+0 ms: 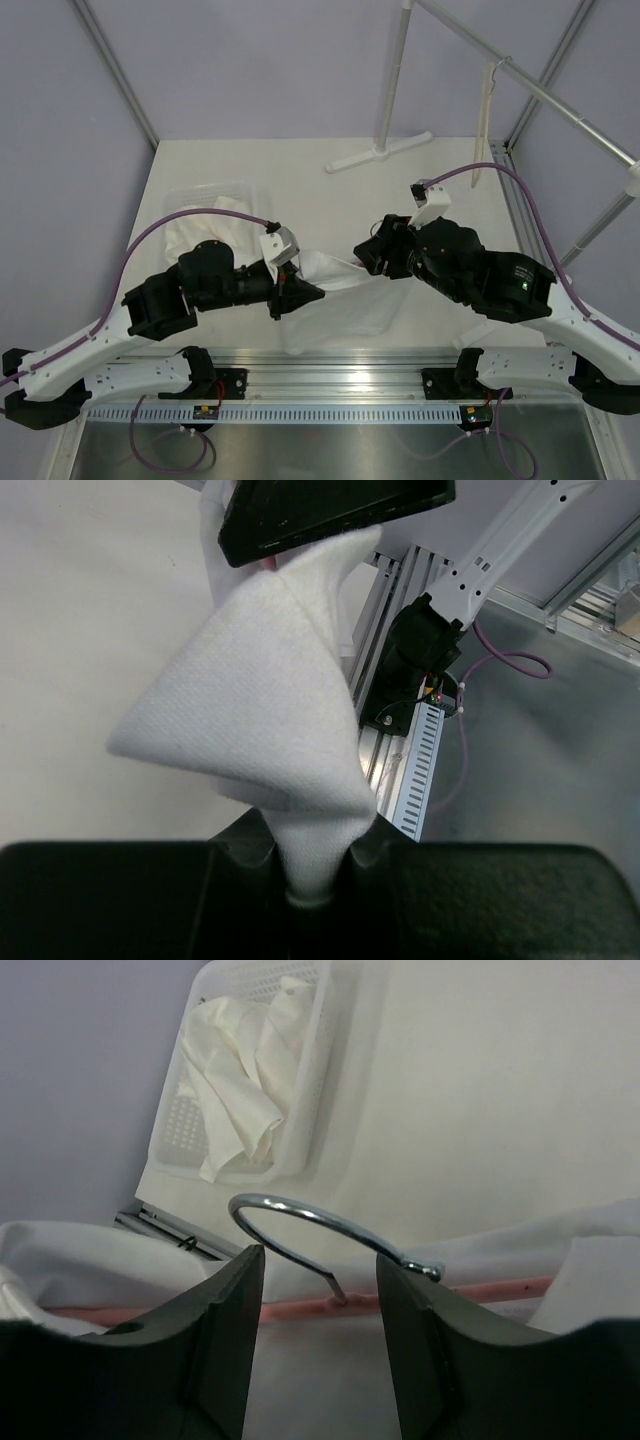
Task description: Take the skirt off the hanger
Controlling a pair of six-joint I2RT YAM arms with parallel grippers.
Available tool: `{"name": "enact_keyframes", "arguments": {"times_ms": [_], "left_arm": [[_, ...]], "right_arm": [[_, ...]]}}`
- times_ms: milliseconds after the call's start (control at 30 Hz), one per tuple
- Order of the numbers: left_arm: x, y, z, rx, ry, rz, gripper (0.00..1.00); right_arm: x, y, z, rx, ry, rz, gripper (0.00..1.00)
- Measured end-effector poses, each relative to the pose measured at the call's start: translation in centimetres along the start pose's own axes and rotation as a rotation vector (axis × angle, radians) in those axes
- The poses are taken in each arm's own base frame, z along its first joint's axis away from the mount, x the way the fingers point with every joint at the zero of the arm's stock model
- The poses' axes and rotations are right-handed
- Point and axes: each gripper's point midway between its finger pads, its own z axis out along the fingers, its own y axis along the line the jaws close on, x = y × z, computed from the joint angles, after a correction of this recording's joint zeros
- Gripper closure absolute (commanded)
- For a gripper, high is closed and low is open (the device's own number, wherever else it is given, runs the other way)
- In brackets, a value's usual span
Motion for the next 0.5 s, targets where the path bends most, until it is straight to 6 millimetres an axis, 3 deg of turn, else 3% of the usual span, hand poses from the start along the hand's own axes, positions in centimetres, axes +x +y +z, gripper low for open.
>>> {"name": "enact_keyframes", "arguments": {"times_ms": [67,233,333,400,433,500], "left_arm": [[0.1,0.0,0.0,0.003,0.003,0.000,1.00],[0.2,-0.1,0.2,0.008,0.011,-0.002,1.00],[0.4,-0.1,0.4,0.011,0.025,-0.010,0.98],[0.6,0.0,0.7,0.008,0.035,-0.014,0.82],[0.7,0.0,0.8,0.008,0.037,-0.014,0.57],[0.5,0.0,0.8,0.008,0.029,-0.003,0.38]], "right_arm": [[0.3,-0.3,0.3,0.022,0.006,-0.004,0.52],[0.9,-1.6,0.8,0.085,0.021,-0.030,1.00],[1.2,-2.2,0.9,0.111,0.032,-0.058,1.00],[1.3,-2.5,0.9,0.128,0.034,-0.066,1.00],[1.4,-2.6,0.9,0.133,0.034,-0.068,1.00],[1.4,-2.9,0.8,0.147,0.033,-0.069,1.00]]}}
